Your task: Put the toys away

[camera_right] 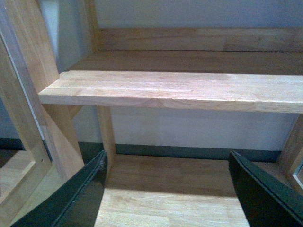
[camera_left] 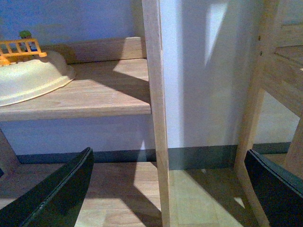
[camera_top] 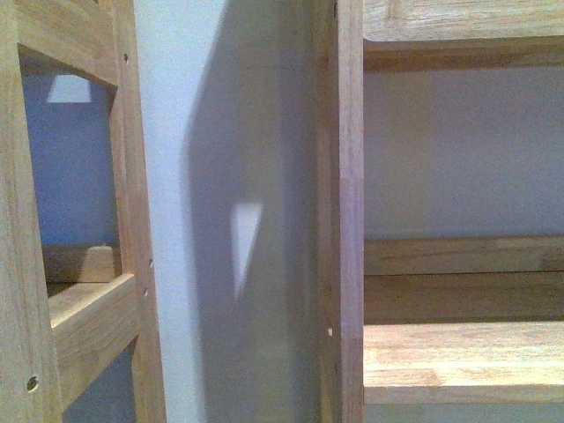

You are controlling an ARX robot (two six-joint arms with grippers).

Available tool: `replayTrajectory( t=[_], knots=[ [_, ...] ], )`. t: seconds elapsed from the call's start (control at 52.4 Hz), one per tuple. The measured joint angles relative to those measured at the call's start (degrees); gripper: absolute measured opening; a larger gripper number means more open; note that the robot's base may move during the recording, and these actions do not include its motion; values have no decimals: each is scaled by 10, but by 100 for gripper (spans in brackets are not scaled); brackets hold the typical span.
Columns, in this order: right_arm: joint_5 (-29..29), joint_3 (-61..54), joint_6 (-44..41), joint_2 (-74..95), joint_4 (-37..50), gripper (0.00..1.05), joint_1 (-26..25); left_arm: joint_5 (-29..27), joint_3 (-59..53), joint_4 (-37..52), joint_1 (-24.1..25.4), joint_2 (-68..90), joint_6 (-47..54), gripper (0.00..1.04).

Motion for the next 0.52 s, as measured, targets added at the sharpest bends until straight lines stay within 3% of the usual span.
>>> replayTrajectory(
  t=[0.153, 0.515],
  knots=[
    [0, 0, 0, 0, 0, 99, 0, 0, 0, 0, 0, 0, 0, 98],
    [0, 0, 0, 0, 0, 98, 0, 0, 0, 0, 0, 0, 0, 98]
  ],
)
